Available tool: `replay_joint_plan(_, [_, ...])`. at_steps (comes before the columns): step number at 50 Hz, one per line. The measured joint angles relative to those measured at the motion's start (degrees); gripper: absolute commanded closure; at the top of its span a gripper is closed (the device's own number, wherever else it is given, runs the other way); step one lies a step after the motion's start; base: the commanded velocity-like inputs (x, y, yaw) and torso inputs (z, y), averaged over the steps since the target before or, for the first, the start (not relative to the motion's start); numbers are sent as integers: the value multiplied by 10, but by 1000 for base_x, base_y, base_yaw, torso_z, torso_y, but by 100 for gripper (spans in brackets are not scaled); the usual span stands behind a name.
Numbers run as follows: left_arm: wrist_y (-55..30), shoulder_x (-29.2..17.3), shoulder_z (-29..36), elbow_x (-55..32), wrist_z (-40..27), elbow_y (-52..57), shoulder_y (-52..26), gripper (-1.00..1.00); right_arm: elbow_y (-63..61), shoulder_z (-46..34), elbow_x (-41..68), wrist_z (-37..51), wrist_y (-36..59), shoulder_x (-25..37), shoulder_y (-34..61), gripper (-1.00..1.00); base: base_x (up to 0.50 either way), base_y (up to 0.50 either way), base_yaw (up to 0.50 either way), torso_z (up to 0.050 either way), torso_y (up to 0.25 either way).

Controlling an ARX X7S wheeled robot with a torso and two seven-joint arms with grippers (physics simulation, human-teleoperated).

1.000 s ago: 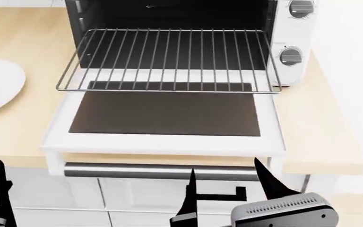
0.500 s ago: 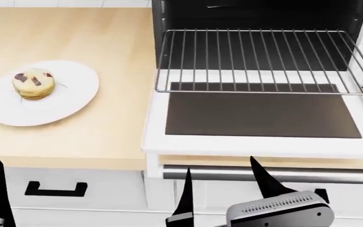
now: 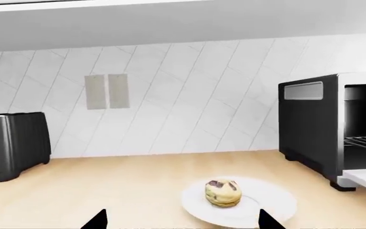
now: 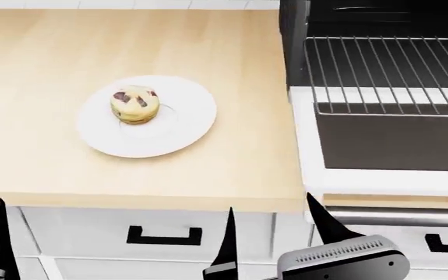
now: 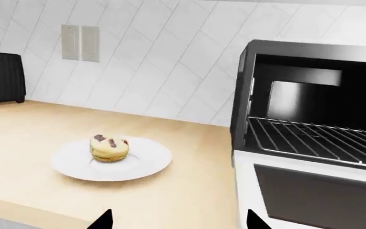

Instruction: Place the scone on the rack of the toaster oven.

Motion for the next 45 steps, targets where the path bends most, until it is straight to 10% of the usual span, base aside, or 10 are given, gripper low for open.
replay_joint_plan(15, [-16,-7,7,-7,-4,-2,-19,-100,10,5,18,4,2,-2,9,-100,0,333,0,30,64])
replay_joint_plan(45, [-295,-64,-64,-197,-20,30,-311,-100,-24,29,112,-19,225,24,271,-100,0,0,0,0,0])
